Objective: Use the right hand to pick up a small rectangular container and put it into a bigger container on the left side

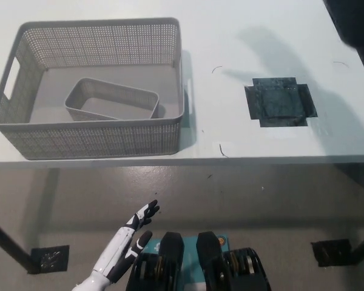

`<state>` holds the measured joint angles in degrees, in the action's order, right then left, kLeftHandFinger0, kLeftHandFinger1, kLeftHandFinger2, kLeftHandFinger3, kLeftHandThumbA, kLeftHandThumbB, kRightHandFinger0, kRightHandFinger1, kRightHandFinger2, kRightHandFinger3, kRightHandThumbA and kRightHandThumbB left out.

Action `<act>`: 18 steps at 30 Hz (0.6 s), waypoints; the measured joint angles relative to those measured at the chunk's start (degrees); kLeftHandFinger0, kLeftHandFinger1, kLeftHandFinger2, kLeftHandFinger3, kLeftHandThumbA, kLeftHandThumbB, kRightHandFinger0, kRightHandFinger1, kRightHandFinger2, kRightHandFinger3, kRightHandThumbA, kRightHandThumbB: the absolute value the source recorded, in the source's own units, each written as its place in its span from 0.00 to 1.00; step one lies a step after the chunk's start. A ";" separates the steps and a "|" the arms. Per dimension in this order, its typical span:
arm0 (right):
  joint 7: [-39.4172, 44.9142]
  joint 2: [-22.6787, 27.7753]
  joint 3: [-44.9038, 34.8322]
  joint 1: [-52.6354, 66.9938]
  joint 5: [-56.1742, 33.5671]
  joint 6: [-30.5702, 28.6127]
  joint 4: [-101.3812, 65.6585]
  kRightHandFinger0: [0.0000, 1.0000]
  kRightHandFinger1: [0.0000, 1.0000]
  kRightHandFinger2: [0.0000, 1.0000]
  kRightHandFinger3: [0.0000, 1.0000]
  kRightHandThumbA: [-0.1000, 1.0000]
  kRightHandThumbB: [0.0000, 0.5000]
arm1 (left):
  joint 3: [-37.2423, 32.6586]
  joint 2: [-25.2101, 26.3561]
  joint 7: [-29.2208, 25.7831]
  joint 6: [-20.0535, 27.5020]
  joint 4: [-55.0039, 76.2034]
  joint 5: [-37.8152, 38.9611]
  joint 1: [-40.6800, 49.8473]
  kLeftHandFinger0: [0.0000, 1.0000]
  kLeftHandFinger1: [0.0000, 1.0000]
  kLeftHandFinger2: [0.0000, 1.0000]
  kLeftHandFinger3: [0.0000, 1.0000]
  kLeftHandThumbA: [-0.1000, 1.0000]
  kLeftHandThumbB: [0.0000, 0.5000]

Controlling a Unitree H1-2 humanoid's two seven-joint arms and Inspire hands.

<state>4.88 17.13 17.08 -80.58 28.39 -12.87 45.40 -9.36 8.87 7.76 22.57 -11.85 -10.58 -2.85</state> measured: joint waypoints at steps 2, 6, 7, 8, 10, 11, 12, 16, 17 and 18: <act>0.63 0.80 -0.60 3.92 -0.66 0.65 -3.72 1.00 1.00 1.00 1.00 1.00 0.67 | 0.00 0.00 0.00 -0.03 -0.12 0.00 -0.02 1.00 1.00 1.00 1.00 1.00 0.53; 1.58 2.26 -1.89 12.00 -2.18 2.00 -10.59 1.00 1.00 1.00 1.00 1.00 0.71 | 0.01 -0.01 0.00 -0.09 -0.22 0.01 -0.06 1.00 1.00 1.00 1.00 1.00 0.53; 1.70 2.62 -2.29 14.12 -2.53 2.37 -11.99 1.00 1.00 1.00 1.00 1.00 0.70 | 0.01 -0.01 0.00 -0.10 -0.25 0.00 -0.08 1.00 1.00 1.00 1.00 1.00 0.51; 1.81 3.02 -2.80 16.29 -2.99 2.70 -13.78 1.00 1.00 1.00 1.00 1.00 0.68 | 0.01 -0.01 0.00 -0.12 -0.25 0.00 -0.08 1.00 1.00 1.00 1.00 1.00 0.51; 1.96 3.94 -3.98 22.06 -4.31 3.57 -17.86 1.00 1.00 1.00 1.00 1.00 0.65 | 0.01 0.00 0.00 -0.16 -0.31 0.00 -0.06 1.00 1.00 1.00 1.00 1.00 0.49; 1.99 4.19 -4.28 24.12 -4.84 3.82 -19.15 1.00 1.00 1.00 1.00 1.00 0.66 | 0.03 0.00 0.00 -0.17 -0.34 0.00 -0.05 1.00 1.00 1.00 1.00 1.00 0.50; 1.99 4.47 -4.62 26.54 -5.33 4.08 -20.69 1.00 1.00 1.00 1.00 1.00 0.61 | 0.03 0.00 0.00 -0.18 -0.37 0.00 -0.07 1.00 1.00 1.00 1.00 1.00 0.50; 1.99 5.22 -5.75 37.52 -7.56 4.96 -27.61 1.00 1.00 1.00 1.00 0.93 0.49 | 0.04 -0.01 0.00 -0.18 -0.55 0.00 -0.08 1.00 1.00 1.00 1.00 1.00 0.49; 1.98 5.24 -5.84 38.65 -7.67 5.01 -28.35 1.00 1.00 1.00 1.00 0.94 0.45 | 0.03 -0.01 0.00 -0.18 -0.58 0.01 -0.08 1.00 1.00 1.00 1.00 1.00 0.49; 1.98 5.24 -6.12 43.11 -8.48 5.13 -30.89 1.00 1.00 1.00 1.00 0.94 0.45 | 0.03 -0.03 0.00 -0.19 -0.76 0.00 -0.10 1.00 1.00 1.00 1.00 1.00 0.49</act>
<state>6.86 22.36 10.97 -37.46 19.91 -7.74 14.51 -9.33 8.84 7.76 22.38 -12.61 -10.58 -2.95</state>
